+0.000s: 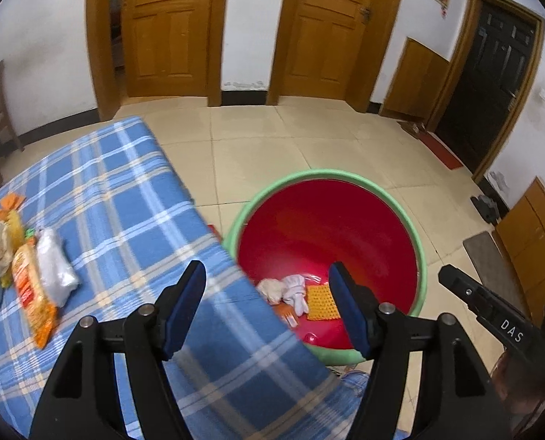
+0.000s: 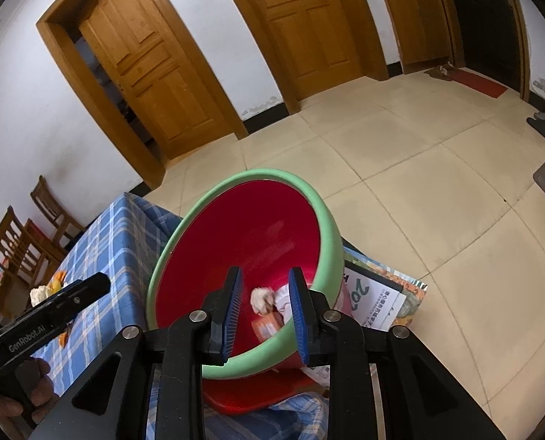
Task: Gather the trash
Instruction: 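Move both open grippers back toward the remaining trash on the table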
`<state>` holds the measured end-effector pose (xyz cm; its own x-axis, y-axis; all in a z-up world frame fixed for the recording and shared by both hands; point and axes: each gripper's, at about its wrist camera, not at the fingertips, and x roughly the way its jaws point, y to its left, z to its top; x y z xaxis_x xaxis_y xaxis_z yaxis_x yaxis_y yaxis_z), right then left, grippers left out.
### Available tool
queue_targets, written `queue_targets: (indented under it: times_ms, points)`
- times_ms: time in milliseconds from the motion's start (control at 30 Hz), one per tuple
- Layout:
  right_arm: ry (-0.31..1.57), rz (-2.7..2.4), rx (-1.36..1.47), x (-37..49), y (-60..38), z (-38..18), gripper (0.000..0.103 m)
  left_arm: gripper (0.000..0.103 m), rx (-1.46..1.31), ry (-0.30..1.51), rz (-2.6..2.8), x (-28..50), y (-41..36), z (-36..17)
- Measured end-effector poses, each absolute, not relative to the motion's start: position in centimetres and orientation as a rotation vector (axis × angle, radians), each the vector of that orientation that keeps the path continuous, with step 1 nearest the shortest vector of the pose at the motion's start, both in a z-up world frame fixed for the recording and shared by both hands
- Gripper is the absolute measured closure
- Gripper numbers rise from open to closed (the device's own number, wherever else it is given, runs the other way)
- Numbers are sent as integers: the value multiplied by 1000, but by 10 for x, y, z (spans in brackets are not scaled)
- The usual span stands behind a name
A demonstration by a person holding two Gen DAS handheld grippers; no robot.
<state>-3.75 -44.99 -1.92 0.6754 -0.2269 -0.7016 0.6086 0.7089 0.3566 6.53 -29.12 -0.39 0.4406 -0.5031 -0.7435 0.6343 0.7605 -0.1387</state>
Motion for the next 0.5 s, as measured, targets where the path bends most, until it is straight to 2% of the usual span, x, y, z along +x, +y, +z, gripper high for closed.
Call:
queue_targets:
  times_ms: [233, 300, 333, 500]
  points:
    - [691, -467, 588, -26, -434, -14, 74, 34, 90, 855, -631, 79, -252, 2]
    - [693, -457, 582, -21, -429, -12, 59, 34, 76, 849, -608, 83, -243, 4]
    - [698, -450, 582, -19, -427, -12, 55, 34, 66, 844, -592, 85, -236, 6]
    - [725, -417, 560, -4, -416, -9, 53, 34, 24, 827, -535, 93, -207, 11]
